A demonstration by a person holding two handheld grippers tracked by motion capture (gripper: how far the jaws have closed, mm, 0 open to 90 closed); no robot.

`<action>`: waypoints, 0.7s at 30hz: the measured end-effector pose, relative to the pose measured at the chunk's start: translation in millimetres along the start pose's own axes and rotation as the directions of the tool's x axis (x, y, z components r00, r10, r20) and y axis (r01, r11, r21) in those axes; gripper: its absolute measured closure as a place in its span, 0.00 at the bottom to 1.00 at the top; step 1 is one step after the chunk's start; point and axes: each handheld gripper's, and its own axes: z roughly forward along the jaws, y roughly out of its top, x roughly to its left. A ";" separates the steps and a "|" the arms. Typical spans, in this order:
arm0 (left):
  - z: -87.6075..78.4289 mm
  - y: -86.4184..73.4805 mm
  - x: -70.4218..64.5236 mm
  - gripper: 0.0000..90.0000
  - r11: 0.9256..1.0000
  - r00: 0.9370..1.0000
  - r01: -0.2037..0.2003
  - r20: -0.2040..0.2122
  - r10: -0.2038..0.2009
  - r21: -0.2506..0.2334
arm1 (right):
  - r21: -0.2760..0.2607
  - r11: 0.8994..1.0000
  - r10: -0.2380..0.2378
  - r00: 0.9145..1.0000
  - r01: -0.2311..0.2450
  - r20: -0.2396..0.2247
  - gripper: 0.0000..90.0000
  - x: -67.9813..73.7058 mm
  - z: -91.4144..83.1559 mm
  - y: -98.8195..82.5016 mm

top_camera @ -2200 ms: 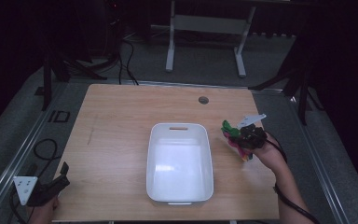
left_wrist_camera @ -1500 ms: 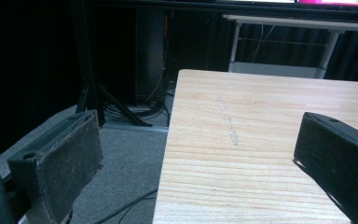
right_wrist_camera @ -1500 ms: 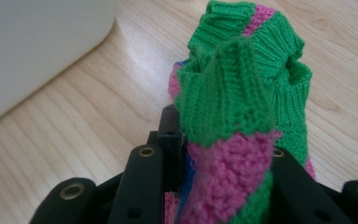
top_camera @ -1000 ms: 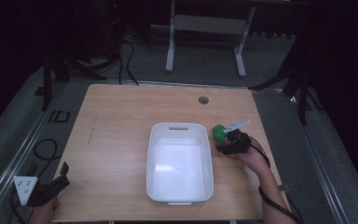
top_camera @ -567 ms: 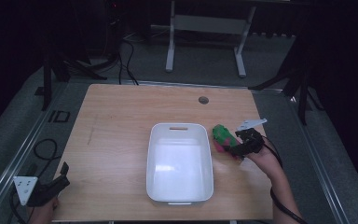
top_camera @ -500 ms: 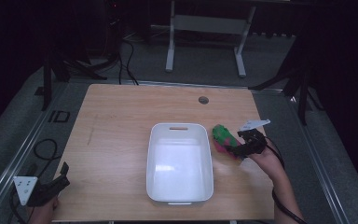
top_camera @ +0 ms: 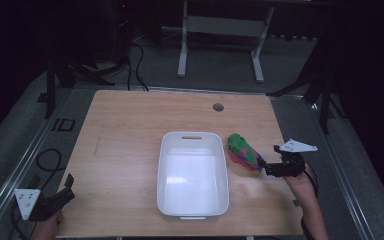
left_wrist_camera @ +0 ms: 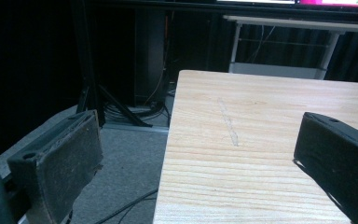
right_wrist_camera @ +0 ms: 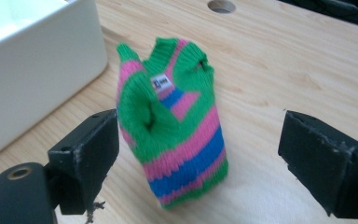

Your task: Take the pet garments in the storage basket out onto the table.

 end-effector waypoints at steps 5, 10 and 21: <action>-0.1 0.0 0.1 0.02 1.000 1.000 -0.001 -0.001 0.001 0.001 | -0.069 0.997 0.045 0.998 -0.042 0.053 0.13 -2.8 -10.7 -22.1; -0.4 -0.1 -0.1 0.02 1.000 1.000 0.000 -0.005 0.000 -0.002 | -0.084 0.994 0.079 0.992 -0.070 0.098 0.13 -4.7 -18.6 -43.0; -0.2 -0.2 -1.5 0.01 1.000 1.000 -0.011 -0.007 0.011 -0.004 | -0.129 0.982 0.165 0.967 -0.141 0.196 0.13 1.7 -36.6 -88.9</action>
